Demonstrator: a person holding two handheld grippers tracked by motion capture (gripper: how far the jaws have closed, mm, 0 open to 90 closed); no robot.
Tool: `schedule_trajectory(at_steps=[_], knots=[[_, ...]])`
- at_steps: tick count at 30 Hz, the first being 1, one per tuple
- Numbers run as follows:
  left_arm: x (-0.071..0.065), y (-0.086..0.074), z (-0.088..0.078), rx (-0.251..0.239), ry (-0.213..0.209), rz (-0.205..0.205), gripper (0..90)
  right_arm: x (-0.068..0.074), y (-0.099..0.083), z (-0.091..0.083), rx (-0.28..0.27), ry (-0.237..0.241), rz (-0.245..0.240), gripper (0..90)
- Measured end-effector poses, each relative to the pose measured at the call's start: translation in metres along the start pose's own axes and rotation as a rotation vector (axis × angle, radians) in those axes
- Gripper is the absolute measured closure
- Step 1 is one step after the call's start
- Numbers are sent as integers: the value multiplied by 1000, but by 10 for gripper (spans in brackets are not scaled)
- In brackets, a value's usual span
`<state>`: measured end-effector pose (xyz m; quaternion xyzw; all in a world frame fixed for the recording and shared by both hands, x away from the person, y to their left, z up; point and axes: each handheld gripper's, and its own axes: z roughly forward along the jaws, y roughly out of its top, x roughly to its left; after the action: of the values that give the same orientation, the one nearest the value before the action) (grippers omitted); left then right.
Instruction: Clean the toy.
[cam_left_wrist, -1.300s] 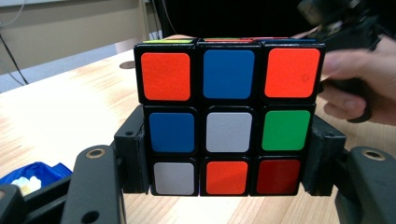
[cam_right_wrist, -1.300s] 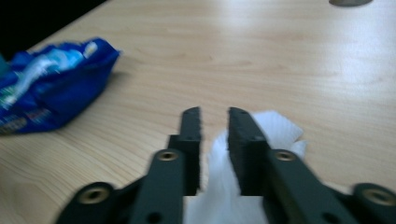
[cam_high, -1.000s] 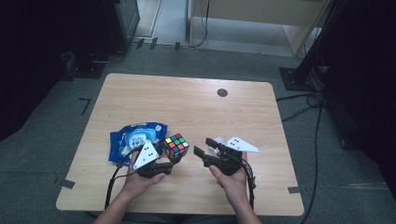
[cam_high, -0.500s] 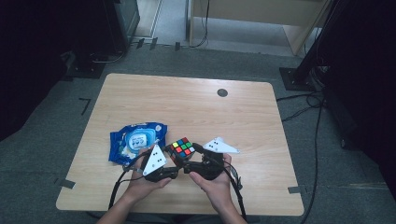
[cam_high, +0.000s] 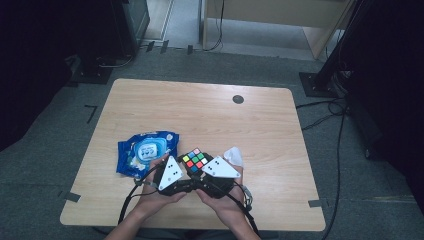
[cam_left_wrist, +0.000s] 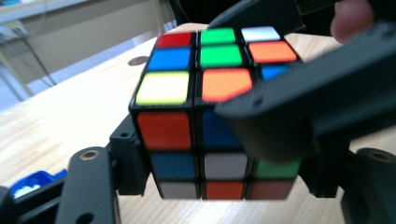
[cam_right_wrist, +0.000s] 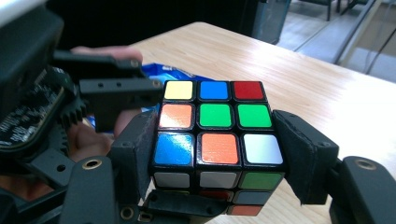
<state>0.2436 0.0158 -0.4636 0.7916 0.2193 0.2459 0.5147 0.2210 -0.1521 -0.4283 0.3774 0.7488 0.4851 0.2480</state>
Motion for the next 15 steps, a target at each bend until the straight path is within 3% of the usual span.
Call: schedule_trajectory(at_steps=[3, 8, 11, 15], knots=[[-1, 1, -1, -2, 3, 7, 307, -1, 0, 1, 7, 24, 13, 345], [3, 0, -3, -11, -1, 20, 340, -8, 1, 0, -19, 84, 85, 328], [8, -3, -2, -5, -6, -12, 341, -13, 6, -6, -64, 141, 119, 270], [25, -3, -6, -18, -3, -109, 342, -28, 7, -16, -136, 186, 203, 218]])
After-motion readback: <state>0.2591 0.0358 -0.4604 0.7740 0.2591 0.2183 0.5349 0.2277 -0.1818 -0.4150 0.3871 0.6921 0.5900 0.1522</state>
